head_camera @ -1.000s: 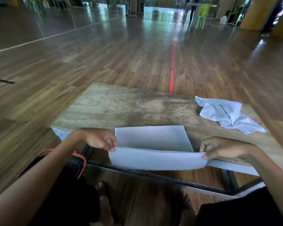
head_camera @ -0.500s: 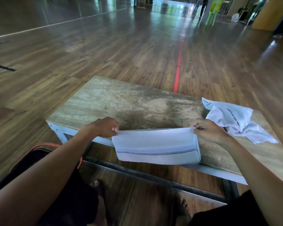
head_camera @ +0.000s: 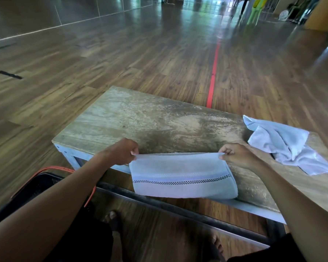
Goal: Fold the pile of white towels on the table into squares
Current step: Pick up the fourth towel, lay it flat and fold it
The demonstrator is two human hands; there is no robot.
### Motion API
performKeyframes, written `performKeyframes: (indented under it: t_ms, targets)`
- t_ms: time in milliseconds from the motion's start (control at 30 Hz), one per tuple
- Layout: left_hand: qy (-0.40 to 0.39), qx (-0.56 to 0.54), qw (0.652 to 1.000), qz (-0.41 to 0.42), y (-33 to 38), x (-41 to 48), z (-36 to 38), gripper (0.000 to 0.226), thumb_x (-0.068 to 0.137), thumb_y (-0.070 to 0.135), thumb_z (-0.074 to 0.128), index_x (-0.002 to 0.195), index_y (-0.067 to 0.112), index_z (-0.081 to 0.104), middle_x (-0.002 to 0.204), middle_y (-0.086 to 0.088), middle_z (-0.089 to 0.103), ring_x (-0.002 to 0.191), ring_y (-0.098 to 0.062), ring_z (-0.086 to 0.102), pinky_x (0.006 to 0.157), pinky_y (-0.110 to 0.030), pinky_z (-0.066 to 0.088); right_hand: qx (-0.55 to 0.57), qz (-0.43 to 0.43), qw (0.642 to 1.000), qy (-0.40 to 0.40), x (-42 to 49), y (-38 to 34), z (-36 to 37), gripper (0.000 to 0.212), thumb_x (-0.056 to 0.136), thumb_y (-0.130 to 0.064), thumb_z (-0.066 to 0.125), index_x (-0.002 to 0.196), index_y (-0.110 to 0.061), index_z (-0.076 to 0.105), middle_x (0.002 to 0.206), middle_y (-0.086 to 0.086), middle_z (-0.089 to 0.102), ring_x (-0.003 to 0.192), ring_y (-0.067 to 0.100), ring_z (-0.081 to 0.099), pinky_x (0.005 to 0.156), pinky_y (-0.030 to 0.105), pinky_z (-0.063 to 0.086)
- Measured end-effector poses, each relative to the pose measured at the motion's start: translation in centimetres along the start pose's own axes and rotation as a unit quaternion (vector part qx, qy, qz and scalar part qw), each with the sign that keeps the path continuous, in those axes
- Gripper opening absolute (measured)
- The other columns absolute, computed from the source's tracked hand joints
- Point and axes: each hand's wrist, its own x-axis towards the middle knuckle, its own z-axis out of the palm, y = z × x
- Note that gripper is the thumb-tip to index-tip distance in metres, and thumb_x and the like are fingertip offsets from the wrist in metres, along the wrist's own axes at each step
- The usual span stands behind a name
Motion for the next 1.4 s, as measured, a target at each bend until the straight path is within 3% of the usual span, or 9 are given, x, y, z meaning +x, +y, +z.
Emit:
performKeyframes:
  t_ms: [233, 400, 533, 667, 833, 933, 1133, 1300, 1400]
  targets:
    - [-0.003, -0.028, 1.000, 0.000, -0.7, 0.0, 0.0, 0.014, 0.084, 0.007, 0.067, 0.098, 0.006, 0.066, 0.091, -0.004, 0.061, 0.083, -0.014, 0.055, 0.062, -0.012, 0.039, -0.016, 0.016, 0.999, -0.039, 1.1, 0.0, 0.5, 0.008, 0.086, -0.018, 0.066, 0.092, -0.019, 0.062, 0.081, -0.001, 0.057, 0.074, 0.012, 0.053, 0.066, 0.025, 0.041]
    - [-0.019, -0.010, 1.000, -0.007, -0.8, 0.4, 0.2, 0.020, 0.088, 0.012, 0.064, 0.107, 0.006, 0.065, 0.100, -0.005, 0.062, 0.086, -0.015, 0.053, 0.072, -0.023, 0.039, -0.034, 0.027, 0.996, -0.073, 1.5, -0.2, 0.4, 0.038, 0.088, -0.019, 0.064, 0.124, -0.028, 0.052, 0.094, 0.000, 0.053, 0.090, 0.012, 0.053, 0.077, 0.028, 0.040]
    - [-0.031, 0.026, 0.999, -0.002, -0.9, 0.6, 0.1, 0.017, 0.091, 0.016, 0.060, 0.106, 0.009, 0.064, 0.109, -0.006, 0.063, 0.091, -0.017, 0.055, 0.076, -0.027, 0.044, -0.069, 0.033, 0.996, -0.056, 1.6, -0.7, 0.3, 0.016, 0.086, -0.016, 0.067, 0.101, -0.014, 0.061, 0.098, 0.006, 0.058, 0.087, 0.017, 0.055, 0.072, 0.028, 0.040]
    - [0.002, 0.062, 0.998, -0.003, -0.9, 1.5, -0.1, 0.017, 0.093, 0.018, 0.053, 0.107, 0.014, 0.061, 0.111, -0.004, 0.063, 0.097, -0.021, 0.058, 0.081, -0.035, 0.049, -0.096, 0.045, 0.991, -0.085, 1.3, -0.6, -0.4, 0.011, 0.085, -0.018, 0.068, 0.088, -0.019, 0.057, 0.090, 0.002, 0.060, 0.078, 0.014, 0.057, 0.065, 0.026, 0.042]
    - [0.006, 0.051, 0.999, -0.005, 0.5, 3.1, -1.0, 0.012, 0.095, 0.018, 0.048, 0.103, 0.014, 0.056, 0.100, -0.004, 0.062, 0.090, -0.023, 0.059, 0.079, -0.041, 0.050, -0.074, 0.068, 0.989, -0.106, 0.8, 0.1, -1.9, 0.009, 0.083, -0.015, 0.067, 0.088, -0.017, 0.059, 0.087, 0.005, 0.068, 0.075, 0.015, 0.066, 0.080, 0.036, 0.053]
    - [0.004, 0.030, 1.000, 0.007, 1.1, 3.9, -1.5, 0.010, 0.094, 0.013, 0.048, 0.102, 0.012, 0.055, 0.101, -0.009, 0.062, 0.090, -0.024, 0.059, 0.078, -0.041, 0.050, -0.076, 0.066, 0.989, -0.112, 0.5, 0.8, -2.6, 0.010, 0.081, -0.019, 0.068, 0.086, -0.018, 0.060, 0.084, 0.002, 0.068, 0.075, 0.015, 0.065, 0.077, 0.034, 0.052]
    - [0.043, 0.033, 0.998, 0.026, 3.1, 4.5, -3.5, 0.021, 0.094, 0.011, 0.046, 0.108, 0.009, 0.061, 0.107, -0.007, 0.063, 0.098, -0.024, 0.056, 0.084, -0.037, 0.047, -0.009, 0.010, 1.000, -0.017, -0.8, 0.9, -4.5, 0.014, 0.079, -0.001, 0.065, 0.077, -0.012, 0.057, 0.073, -0.001, 0.056, 0.067, 0.013, 0.051, 0.061, 0.024, 0.039]
    - [0.174, 0.035, 0.982, 0.061, 3.8, 3.9, -5.4, 0.017, 0.093, 0.014, 0.051, 0.104, 0.018, 0.063, 0.103, -0.002, 0.063, 0.102, -0.023, 0.056, 0.088, -0.037, 0.044, 0.019, -0.045, 0.993, 0.109, -2.4, -0.8, -7.4, 0.021, 0.081, 0.003, 0.061, 0.088, -0.018, 0.060, 0.079, 0.002, 0.055, 0.069, 0.014, 0.051, 0.060, 0.019, 0.040]
    - [0.266, 0.052, 0.957, 0.100, 4.3, 3.5, -6.2, 0.015, 0.091, 0.014, 0.056, 0.103, 0.016, 0.065, 0.104, -0.002, 0.064, 0.109, -0.025, 0.055, 0.092, -0.040, 0.037, 0.021, -0.081, 0.981, 0.173, -3.5, -2.1, -8.5, 0.026, 0.083, 0.008, 0.055, 0.094, -0.014, 0.061, 0.072, 0.002, 0.053, 0.053, 0.001, 0.050, 0.049, 0.009, 0.037]
